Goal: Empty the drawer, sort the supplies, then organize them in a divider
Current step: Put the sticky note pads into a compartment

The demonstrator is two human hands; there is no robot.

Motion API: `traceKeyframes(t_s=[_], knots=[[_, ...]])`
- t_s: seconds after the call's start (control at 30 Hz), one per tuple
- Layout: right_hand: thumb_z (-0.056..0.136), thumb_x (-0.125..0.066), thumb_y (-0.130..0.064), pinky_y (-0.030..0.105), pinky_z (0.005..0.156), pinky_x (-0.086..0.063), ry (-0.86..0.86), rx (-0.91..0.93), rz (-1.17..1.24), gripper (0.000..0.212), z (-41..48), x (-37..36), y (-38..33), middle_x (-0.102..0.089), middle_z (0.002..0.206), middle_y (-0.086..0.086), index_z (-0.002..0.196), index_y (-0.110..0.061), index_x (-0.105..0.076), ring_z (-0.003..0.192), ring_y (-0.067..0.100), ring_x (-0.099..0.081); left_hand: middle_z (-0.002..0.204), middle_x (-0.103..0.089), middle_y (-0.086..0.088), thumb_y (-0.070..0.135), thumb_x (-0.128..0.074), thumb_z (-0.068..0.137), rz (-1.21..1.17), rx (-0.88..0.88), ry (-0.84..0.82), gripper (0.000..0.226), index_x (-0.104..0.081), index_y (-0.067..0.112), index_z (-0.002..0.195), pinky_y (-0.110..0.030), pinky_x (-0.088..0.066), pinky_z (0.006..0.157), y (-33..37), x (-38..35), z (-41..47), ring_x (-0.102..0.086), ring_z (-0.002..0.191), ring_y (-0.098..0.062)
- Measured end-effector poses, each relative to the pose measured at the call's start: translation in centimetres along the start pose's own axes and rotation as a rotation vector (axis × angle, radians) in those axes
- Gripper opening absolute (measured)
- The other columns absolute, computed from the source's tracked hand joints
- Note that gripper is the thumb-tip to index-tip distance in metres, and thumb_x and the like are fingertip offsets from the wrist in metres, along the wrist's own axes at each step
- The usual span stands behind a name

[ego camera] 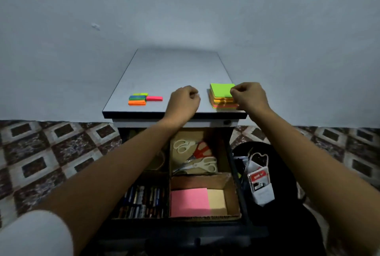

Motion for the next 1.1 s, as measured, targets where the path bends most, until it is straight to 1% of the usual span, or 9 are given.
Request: traceKeyframes(t_s=[0.07,0.13,0.23,0.3,0.53,0.67,0.87,1.0,1.1], knots=[[0.086,-0.055,-0.011,0.037,0.076,-0.054,-0.004,-0.002,-0.088,0.022,2.1,0.7,-0.4,-0.061,0.082,0.011,0.095,0.001,-0.071,0.082,0.03,-0.059,0.087,-0.062,-0.01,0.012,-0.048,0.089,-0.056,0.109,-0.055,0.019,-0.064,0.013,0.079,-0.023,-0.038,0.073,1.2,-1.3,2.2,-0.055,0.084,-0.025],[0.085,-0.054,-0.009,0.034,0.068,-0.049,-0.036,-0.04,-0.176,0.024,3.9,1.0,-0.3,-0.056,0.078,0.013,0.097,0.008,-0.068,0.076,0.027,-0.053,0.077,-0.054,-0.011,0.008,-0.048,0.086,-0.16,0.249,-0.088,0.023,-0.052,0.009,0.063,-0.027,-0.041,0.068,1.5,-2.6,4.0,-0.054,0.075,-0.028],[0.086,-0.056,-0.01,0.041,0.08,-0.051,-0.072,-0.129,-0.245,0.017,5.4,0.6,0.2,-0.051,0.073,0.015,0.074,0.002,-0.055,0.082,0.03,-0.052,0.074,-0.048,-0.015,0.003,-0.049,0.086,-0.329,0.42,-0.13,0.022,-0.042,0.005,0.065,-0.03,-0.042,0.059,1.4,-4.0,5.5,-0.05,0.067,-0.029],[0.087,-0.056,-0.009,0.044,0.083,-0.052,-0.105,-0.186,-0.226,0.028,6.1,0.0,0.8,-0.051,0.073,0.017,0.064,-0.005,-0.042,0.081,0.031,-0.054,0.068,-0.041,-0.011,0.0,-0.048,0.087,-0.426,0.49,-0.167,0.025,-0.037,0.007,0.065,-0.026,-0.033,0.052,1.2,-4.7,5.9,-0.038,0.059,-0.022],[0.087,-0.058,-0.007,0.045,0.085,-0.055,-0.153,-0.31,-0.179,0.025,6.9,-1.3,2.1,-0.06,0.075,0.019,0.064,-0.004,-0.048,0.09,0.037,-0.067,0.069,-0.043,-0.012,0.001,-0.046,0.087,-0.415,0.522,-0.19,0.025,-0.04,0.007,0.064,-0.022,-0.031,0.045,0.9,-6.4,6.8,-0.033,0.05,-0.02],[0.084,-0.061,-0.006,0.046,0.085,-0.055,-0.125,-0.318,-0.156,0.021,7.3,-1.3,2.4,-0.066,0.09,0.024,0.066,-0.004,-0.051,0.09,0.036,-0.068,0.066,-0.045,-0.011,0.0,-0.048,0.085,-0.381,0.526,-0.178,0.023,-0.042,0.007,0.064,-0.022,-0.034,0.044,1.0,-6.6,7.0,-0.035,0.048,-0.021],[0.08,-0.064,-0.002,0.041,0.084,-0.055,-0.084,-0.354,-0.05,0.026,7.5,-0.9,1.9,-0.06,0.08,0.017,0.059,-0.006,-0.049,0.077,0.028,-0.063,0.062,-0.04,-0.01,0.0,-0.047,0.084,-0.425,0.546,-0.153,0.02,-0.042,0.007,0.066,-0.021,-0.028,0.044,1.2,-6.4,7.2,-0.032,0.048,-0.019],[0.08,-0.066,-0.001,0.03,0.062,-0.048,-0.087,-0.423,0.061,0.029,7.2,-0.6,1.9,-0.053,0.065,0.01,0.059,-0.007,-0.048,0.06,0.017,-0.053,0.061,-0.045,-0.009,0.002,-0.048,0.086,-0.49,0.589,-0.151,0.013,-0.048,0.006,0.074,-0.023,-0.034,0.049,1.4,-6.3,6.8,-0.038,0.047,-0.017],[0.08,-0.066,-0.001,0.031,0.069,-0.046,-0.083,-0.406,0.077,0.026,7.0,-0.5,1.9,-0.057,0.069,0.01,0.06,-0.006,-0.05,0.065,0.018,-0.057,0.06,-0.042,-0.007,0.002,-0.048,0.087,-0.54,0.607,-0.146,0.011,-0.049,0.007,0.077,-0.021,-0.028,0.047,1.4,-6.4,6.7,-0.034,0.046,-0.015]])
Point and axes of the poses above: each hand's wrist, its own z-axis towards the middle knuckle, its own x-axis out of the back of the hand, y = z × x, the point moved 3 cm from there along z, towards the middle knuckle
